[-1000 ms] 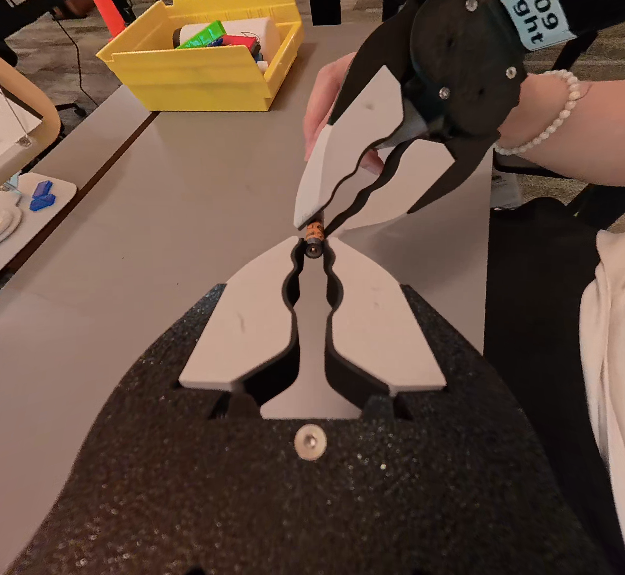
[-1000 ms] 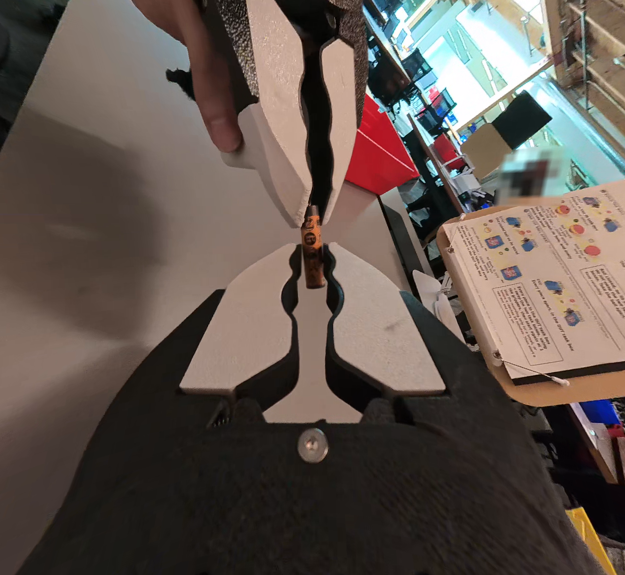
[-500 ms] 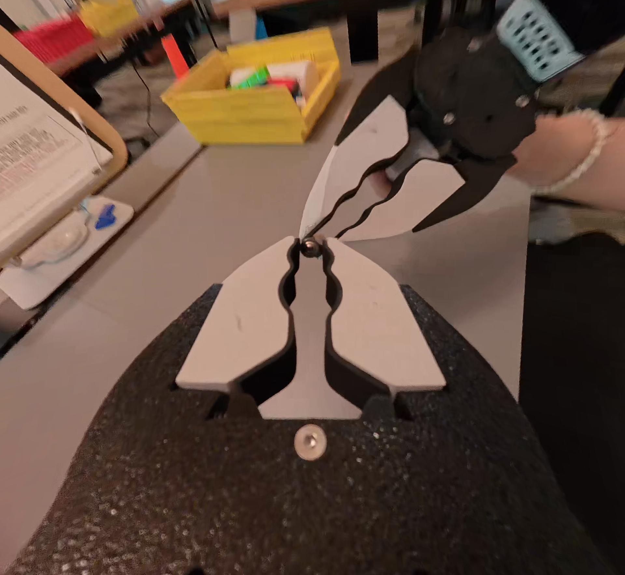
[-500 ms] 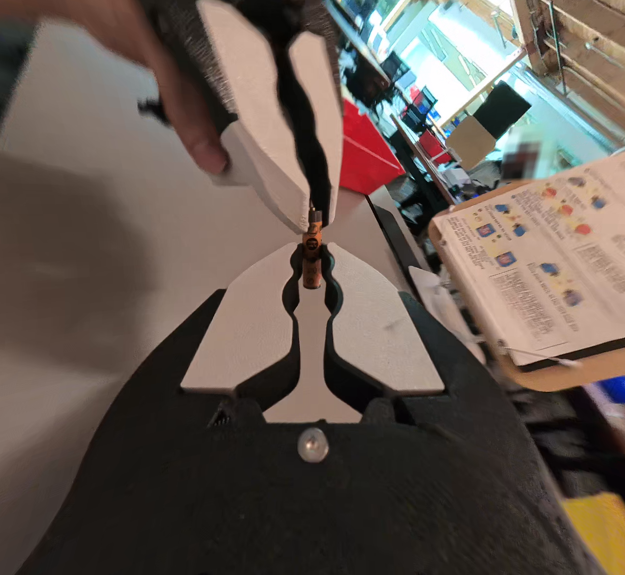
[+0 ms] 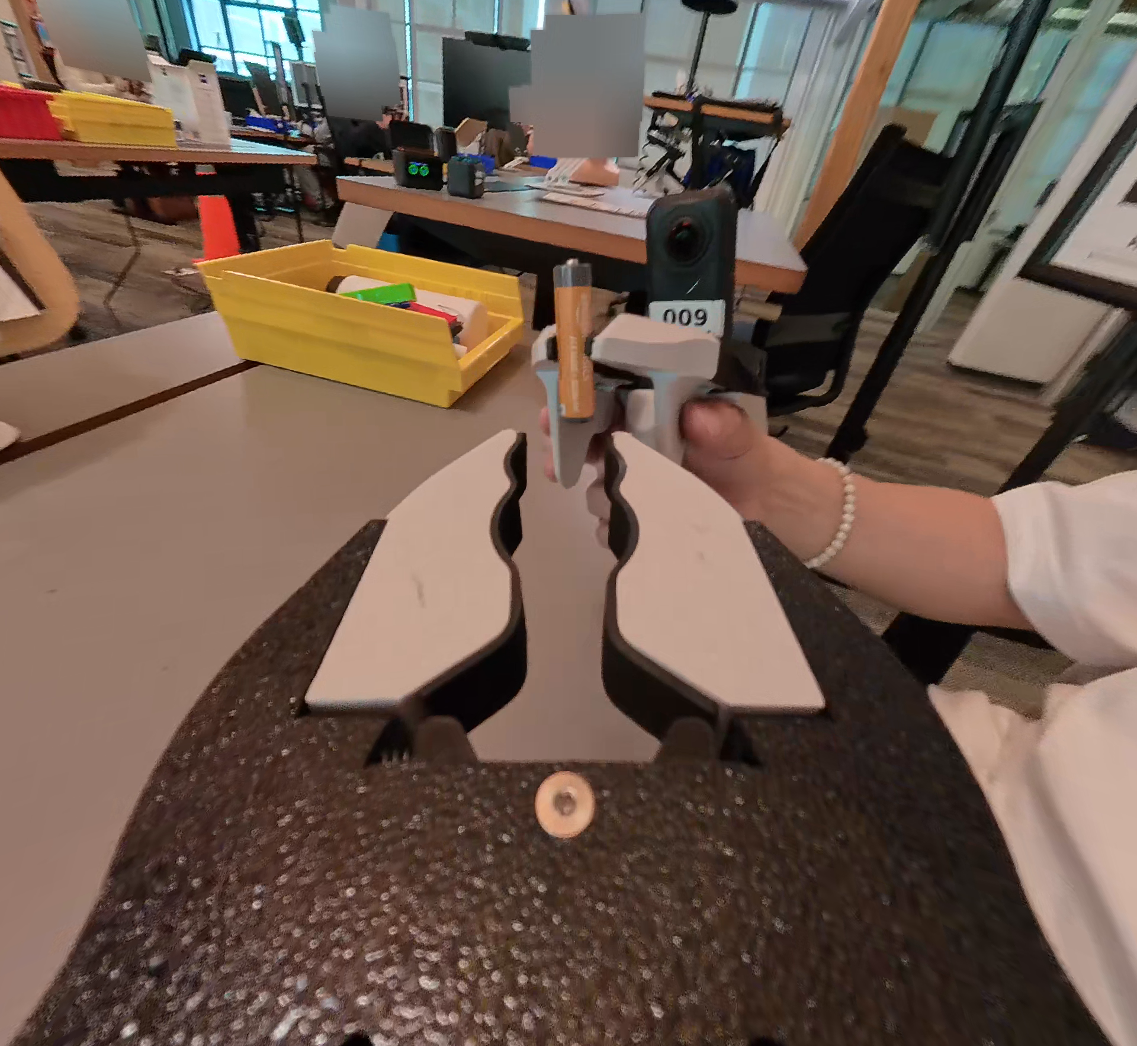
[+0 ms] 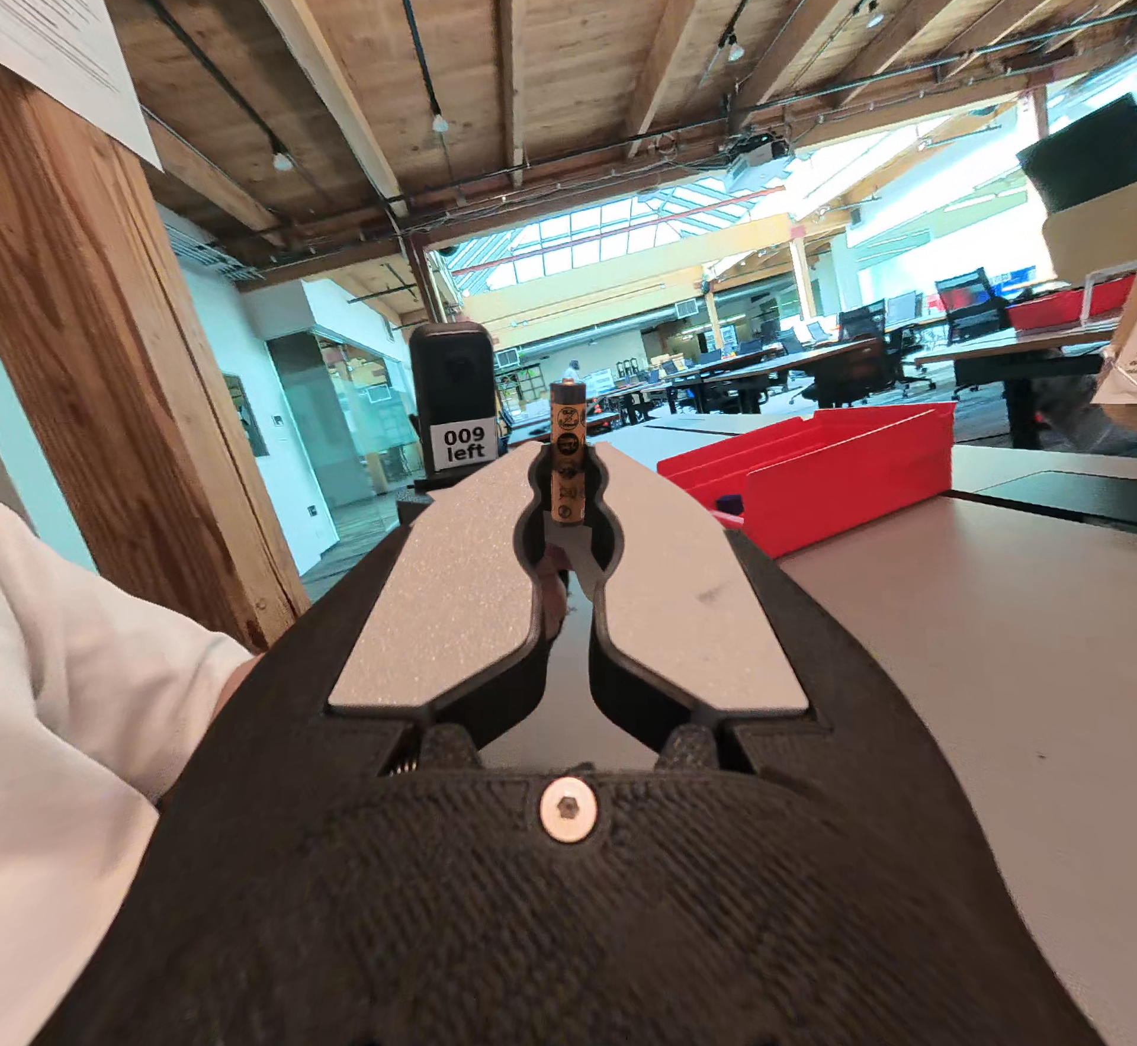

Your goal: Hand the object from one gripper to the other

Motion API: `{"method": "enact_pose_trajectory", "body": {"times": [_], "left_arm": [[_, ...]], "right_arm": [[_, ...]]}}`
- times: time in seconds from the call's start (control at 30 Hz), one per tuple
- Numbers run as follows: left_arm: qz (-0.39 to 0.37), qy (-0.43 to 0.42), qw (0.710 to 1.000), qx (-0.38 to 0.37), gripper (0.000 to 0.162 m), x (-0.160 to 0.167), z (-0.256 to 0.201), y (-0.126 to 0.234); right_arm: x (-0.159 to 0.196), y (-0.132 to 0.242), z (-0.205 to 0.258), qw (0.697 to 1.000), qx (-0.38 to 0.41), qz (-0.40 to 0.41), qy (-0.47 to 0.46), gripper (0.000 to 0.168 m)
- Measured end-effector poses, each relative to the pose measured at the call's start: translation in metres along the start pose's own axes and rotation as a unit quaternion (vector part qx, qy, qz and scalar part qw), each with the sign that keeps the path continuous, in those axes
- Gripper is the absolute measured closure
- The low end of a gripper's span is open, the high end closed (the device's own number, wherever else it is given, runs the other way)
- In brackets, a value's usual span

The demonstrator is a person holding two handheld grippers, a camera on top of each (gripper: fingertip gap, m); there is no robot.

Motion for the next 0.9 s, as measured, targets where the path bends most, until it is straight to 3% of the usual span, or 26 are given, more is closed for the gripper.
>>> {"method": "enact_pose_trajectory", "body": {"times": [0.33,0.43,0.6,0.73,0.9], "left_arm": [[-0.026,0.060,0.997,0.050,0.153,0.002,-0.001,-0.002],[-0.021,0.028,0.999,0.035,0.152,0.002,-0.002,-0.003],[0.026,-0.086,0.989,-0.114,0.153,-0.001,0.002,-0.004],[0.063,-0.250,0.928,-0.268,0.153,-0.006,0.000,-0.002],[0.072,-0.348,0.880,-0.315,0.153,-0.005,-0.011,-0.009]], "right_arm": [[0.006,-0.005,0.004,1.000,-0.008,0.016,0.020,0.158],[0.005,-0.004,0.004,0.999,-0.002,0.020,0.029,0.158],[-0.003,0.000,0.000,0.992,0.080,0.036,0.095,0.156],[-0.009,0.000,0.003,0.980,0.143,0.038,0.130,0.155],[-0.012,-0.005,0.010,0.982,0.163,0.019,0.095,0.143]]}}
Point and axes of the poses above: each gripper's, where its closed fingertips meet, y back along the fingers, x out of its underside, z = x × y across the jaws, the point moved 7 cm from there along y, back along the fingers, and after that the axes turned 4 degrees about -y, right-handed, at the moved point
